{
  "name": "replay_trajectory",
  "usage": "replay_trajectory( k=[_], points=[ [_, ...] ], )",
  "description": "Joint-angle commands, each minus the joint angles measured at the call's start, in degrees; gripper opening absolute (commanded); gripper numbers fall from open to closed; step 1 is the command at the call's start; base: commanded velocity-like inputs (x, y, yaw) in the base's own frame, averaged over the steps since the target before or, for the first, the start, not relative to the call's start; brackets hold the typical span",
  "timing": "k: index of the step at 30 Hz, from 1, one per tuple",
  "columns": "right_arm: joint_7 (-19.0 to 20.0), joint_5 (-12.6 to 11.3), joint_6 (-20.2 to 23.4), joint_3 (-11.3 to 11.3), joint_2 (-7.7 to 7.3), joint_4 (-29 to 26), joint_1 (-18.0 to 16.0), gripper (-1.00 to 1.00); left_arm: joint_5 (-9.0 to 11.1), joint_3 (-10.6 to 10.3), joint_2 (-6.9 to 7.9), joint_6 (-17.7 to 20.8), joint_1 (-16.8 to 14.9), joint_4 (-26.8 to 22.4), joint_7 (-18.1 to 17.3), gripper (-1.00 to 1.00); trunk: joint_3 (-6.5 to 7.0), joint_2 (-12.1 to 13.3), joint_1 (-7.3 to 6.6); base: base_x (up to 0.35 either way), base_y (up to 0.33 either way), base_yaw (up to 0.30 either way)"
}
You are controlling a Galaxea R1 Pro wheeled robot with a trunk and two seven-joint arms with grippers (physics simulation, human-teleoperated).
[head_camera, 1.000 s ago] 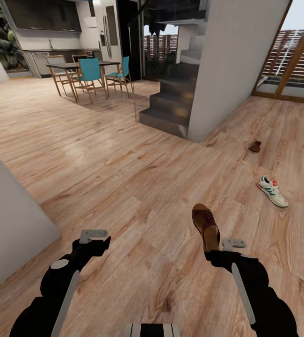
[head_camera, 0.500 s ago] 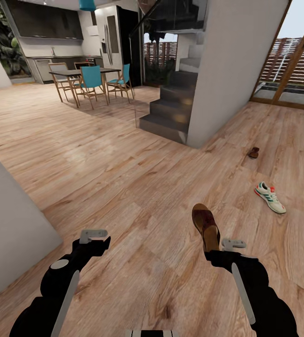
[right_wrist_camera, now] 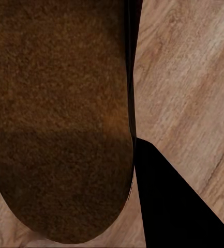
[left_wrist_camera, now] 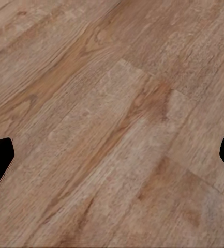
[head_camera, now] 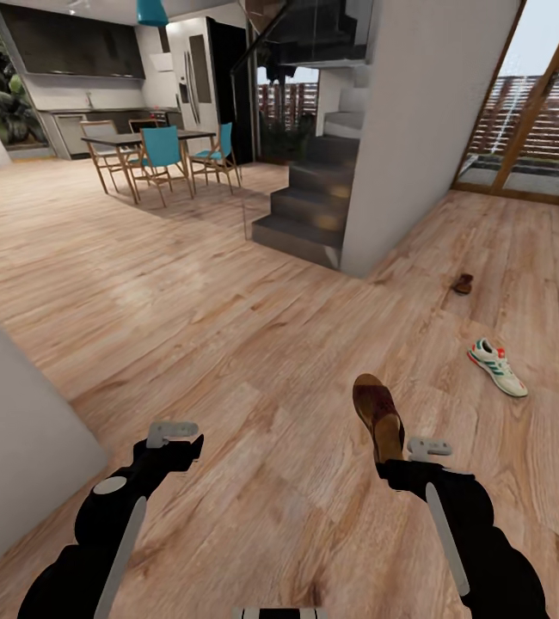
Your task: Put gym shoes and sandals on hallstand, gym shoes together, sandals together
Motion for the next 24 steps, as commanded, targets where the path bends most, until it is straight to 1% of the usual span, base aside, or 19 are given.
replay_trajectory(
  k=[1, 12, 24],
  points=[
    [-0.2, -0.2, 0.3, -0.1, 0.05, -0.1, 0.0, -1.0, 0.0, 0.0, 0.0, 0.3, 0.0, -0.1, 0.0, 1.0, 0.01, 0.0, 0.02, 0.285, 0.19, -0.211],
    [-0.2, -0.2, 0.3, -0.1, 0.05, -0.1, 0.0, -1.0, 0.0, 0.0, 0.0, 0.3, 0.0, -0.1, 0.1, 1.0, 0.78, 0.0, 0.02, 0.293, 0.185, -0.22],
    [-0.2, -0.2, 0.3, -0.1, 0.05, -0.1, 0.0, -1.0, 0.0, -0.1, 0.0, 0.3, 0.0, -0.1, 0.1, 1.0, 1.69, 0.0, 0.02, 0.334, 0.023, -0.214]
  ],
)
